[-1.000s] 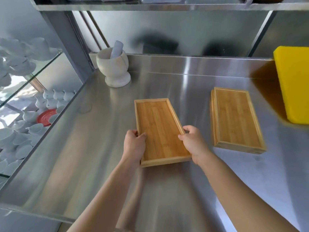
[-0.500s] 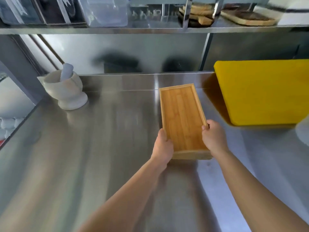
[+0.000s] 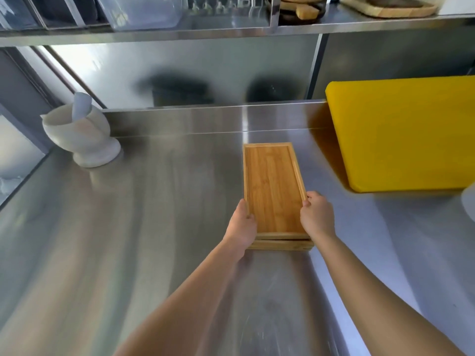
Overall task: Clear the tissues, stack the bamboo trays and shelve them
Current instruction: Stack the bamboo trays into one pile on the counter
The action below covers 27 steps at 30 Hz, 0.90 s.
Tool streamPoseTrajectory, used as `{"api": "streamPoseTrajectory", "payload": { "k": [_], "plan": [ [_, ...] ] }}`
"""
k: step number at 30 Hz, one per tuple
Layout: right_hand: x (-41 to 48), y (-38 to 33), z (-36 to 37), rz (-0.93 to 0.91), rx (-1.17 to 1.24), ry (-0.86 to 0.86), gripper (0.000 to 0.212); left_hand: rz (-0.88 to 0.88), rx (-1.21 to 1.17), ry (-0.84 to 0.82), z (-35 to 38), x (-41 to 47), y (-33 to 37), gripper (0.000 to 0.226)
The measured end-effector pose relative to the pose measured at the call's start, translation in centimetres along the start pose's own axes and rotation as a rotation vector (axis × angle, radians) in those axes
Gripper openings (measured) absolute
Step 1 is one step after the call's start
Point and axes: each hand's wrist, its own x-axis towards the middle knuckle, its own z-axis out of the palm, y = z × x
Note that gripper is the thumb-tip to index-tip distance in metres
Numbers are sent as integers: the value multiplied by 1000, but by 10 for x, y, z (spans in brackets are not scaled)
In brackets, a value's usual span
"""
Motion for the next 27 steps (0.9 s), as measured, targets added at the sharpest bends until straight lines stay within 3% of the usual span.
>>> {"api": "streamPoseTrajectory", "payload": {
  "k": [5, 8, 12, 17, 27],
  "plan": [
    [-5, 13, -12, -222, 82, -116, 45, 228, 33, -19, -12, -15, -4, 52],
    [-16, 29, -27, -397, 34, -266, 35, 343, 163, -120, -23, -22, -15, 41],
    [-23, 51, -33, -439, -86, -469, 23, 409, 281, -154, -26, -25, -24, 32],
    [-23, 56, -32, -486, -126, -405, 17, 405, 215, -47, -22, -26, -30, 34],
    [-29, 66, -29, -567, -145, -296, 16, 418, 140, -19, -18, -30, -38, 35]
  ]
}}
